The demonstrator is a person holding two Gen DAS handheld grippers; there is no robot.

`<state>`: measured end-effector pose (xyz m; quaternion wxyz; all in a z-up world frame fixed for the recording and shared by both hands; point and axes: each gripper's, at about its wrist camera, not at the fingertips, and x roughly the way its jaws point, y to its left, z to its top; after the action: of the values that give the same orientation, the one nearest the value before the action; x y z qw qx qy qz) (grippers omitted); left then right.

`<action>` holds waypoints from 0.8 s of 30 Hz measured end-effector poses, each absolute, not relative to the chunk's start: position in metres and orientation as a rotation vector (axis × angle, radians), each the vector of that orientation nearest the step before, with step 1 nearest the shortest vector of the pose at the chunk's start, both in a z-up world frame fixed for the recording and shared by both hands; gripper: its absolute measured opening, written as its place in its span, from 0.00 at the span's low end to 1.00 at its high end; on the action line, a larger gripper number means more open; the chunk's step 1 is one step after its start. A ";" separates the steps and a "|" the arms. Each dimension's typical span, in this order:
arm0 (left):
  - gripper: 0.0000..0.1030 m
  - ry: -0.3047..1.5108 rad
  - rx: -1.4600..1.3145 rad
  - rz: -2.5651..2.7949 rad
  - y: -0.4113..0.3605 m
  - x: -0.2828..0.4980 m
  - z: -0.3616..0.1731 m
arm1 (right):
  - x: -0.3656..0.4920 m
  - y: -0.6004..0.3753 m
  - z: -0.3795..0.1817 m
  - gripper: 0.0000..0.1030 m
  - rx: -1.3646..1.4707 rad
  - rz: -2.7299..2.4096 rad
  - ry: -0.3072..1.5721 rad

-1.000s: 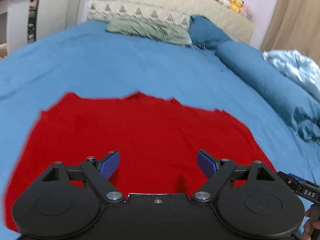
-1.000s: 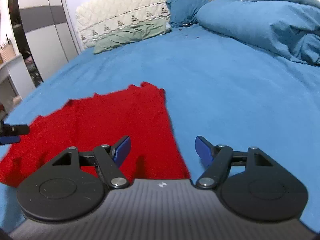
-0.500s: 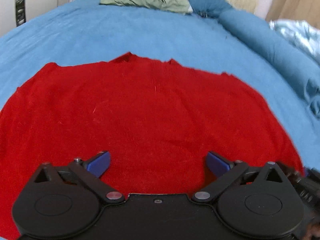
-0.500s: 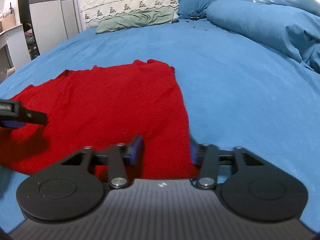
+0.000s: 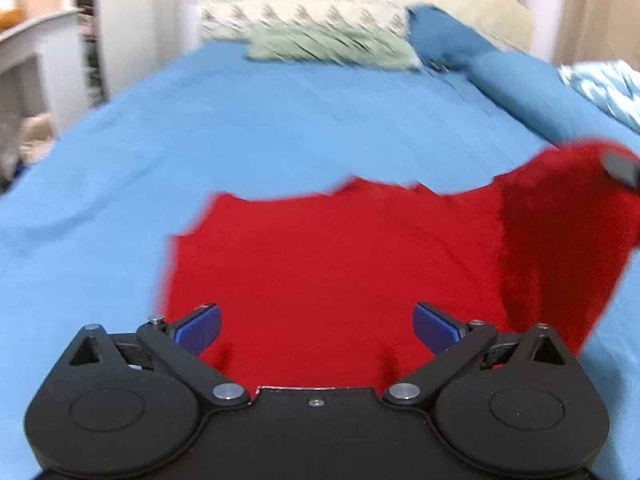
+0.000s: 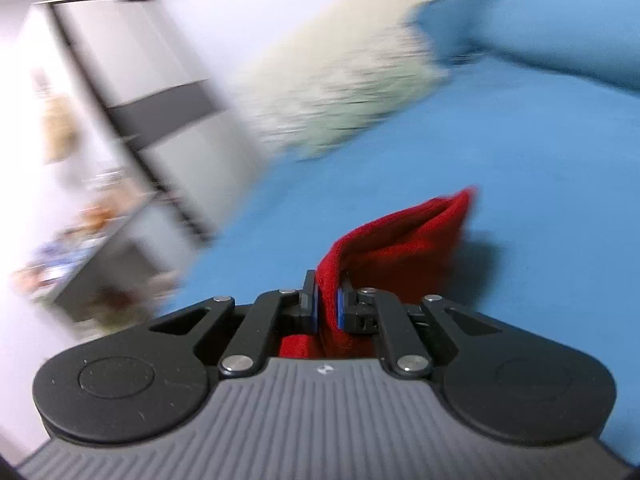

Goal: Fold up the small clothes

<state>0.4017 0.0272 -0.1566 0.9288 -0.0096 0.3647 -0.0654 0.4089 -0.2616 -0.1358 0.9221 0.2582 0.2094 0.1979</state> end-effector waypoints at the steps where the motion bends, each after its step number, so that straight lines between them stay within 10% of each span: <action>1: 1.00 0.734 -0.026 -0.112 0.040 0.394 -0.153 | 0.418 -0.235 -0.134 0.22 0.524 0.515 0.445; 11: 1.00 0.823 -0.109 0.011 0.107 0.338 -0.189 | 0.468 -0.079 -0.240 0.28 0.299 0.816 0.806; 15: 1.00 0.810 -0.134 -0.020 0.105 0.330 -0.186 | 0.460 -0.099 -0.221 0.78 0.340 0.829 0.722; 24: 0.98 0.746 -0.226 -0.090 0.090 0.334 -0.175 | 0.383 -0.181 -0.183 0.90 0.225 0.461 0.531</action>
<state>0.3341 0.0905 -0.1750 0.9241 -0.1100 0.3634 -0.0440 0.3834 -0.1814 -0.1833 0.9327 0.1100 0.2593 0.2252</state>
